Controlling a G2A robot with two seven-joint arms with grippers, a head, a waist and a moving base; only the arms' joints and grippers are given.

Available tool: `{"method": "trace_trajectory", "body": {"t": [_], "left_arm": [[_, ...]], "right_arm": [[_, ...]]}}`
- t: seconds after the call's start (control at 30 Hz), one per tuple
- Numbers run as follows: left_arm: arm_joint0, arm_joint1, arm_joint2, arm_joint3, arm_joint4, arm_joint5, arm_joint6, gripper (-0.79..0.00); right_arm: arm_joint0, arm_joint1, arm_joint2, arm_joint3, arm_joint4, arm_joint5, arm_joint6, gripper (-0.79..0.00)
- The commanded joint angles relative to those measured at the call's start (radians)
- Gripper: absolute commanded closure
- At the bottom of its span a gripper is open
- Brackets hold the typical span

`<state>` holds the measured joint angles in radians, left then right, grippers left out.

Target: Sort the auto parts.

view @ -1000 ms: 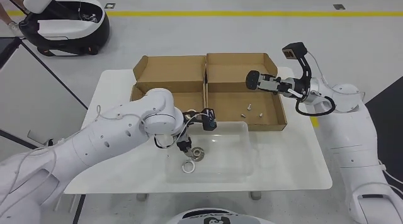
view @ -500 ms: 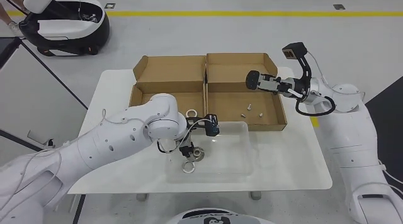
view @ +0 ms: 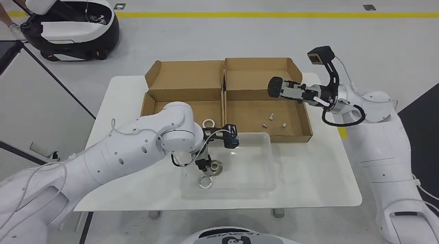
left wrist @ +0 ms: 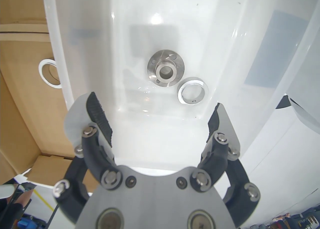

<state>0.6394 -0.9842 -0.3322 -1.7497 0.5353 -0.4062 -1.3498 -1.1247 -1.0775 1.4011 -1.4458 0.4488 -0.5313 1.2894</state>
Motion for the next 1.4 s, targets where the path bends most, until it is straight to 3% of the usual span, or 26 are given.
{"method": "trace_trajectory", "body": {"t": [0.0, 0.23, 0.43, 0.77, 1.03, 1.17, 1.27, 1.37], "left_arm": [[0.008, -0.002, 0.013, -0.004, 0.024, -0.024, -0.002, -0.785], [-0.046, -0.035, 0.093, -0.001, 0.058, -0.041, -0.023, -0.785], [-0.099, -0.069, 0.161, 0.072, 0.012, -0.040, -0.024, -0.785], [-0.078, -0.129, 0.162, 0.134, 0.020, -0.036, -0.029, -0.785], [-0.062, -0.158, 0.162, 0.147, 0.060, -0.035, -0.029, -0.785], [-0.052, -0.165, 0.162, 0.143, 0.100, -0.029, -0.035, -0.717], [-0.045, -0.168, 0.162, 0.138, 0.113, -0.019, -0.045, -0.585], [-0.038, -0.168, 0.162, 0.137, 0.117, -0.017, -0.047, -0.529]], "right_arm": [[0.000, 0.000, 0.000, 0.000, 0.000, 0.000, 0.000, -0.785], [0.000, 0.000, 0.000, 0.000, 0.000, 0.000, 0.000, -0.785], [0.000, 0.000, 0.000, 0.000, 0.000, 0.000, 0.000, -0.785], [0.000, 0.000, 0.000, 0.000, 0.000, 0.000, 0.000, -0.785], [0.000, 0.000, 0.000, 0.000, 0.000, 0.000, 0.000, -0.785], [0.000, 0.000, 0.000, 0.000, 0.000, 0.000, 0.000, -0.785], [0.000, 0.000, 0.000, 0.000, 0.000, 0.000, 0.000, -0.785], [0.000, 0.000, 0.000, 0.000, 0.000, 0.000, 0.000, -0.785]]}}
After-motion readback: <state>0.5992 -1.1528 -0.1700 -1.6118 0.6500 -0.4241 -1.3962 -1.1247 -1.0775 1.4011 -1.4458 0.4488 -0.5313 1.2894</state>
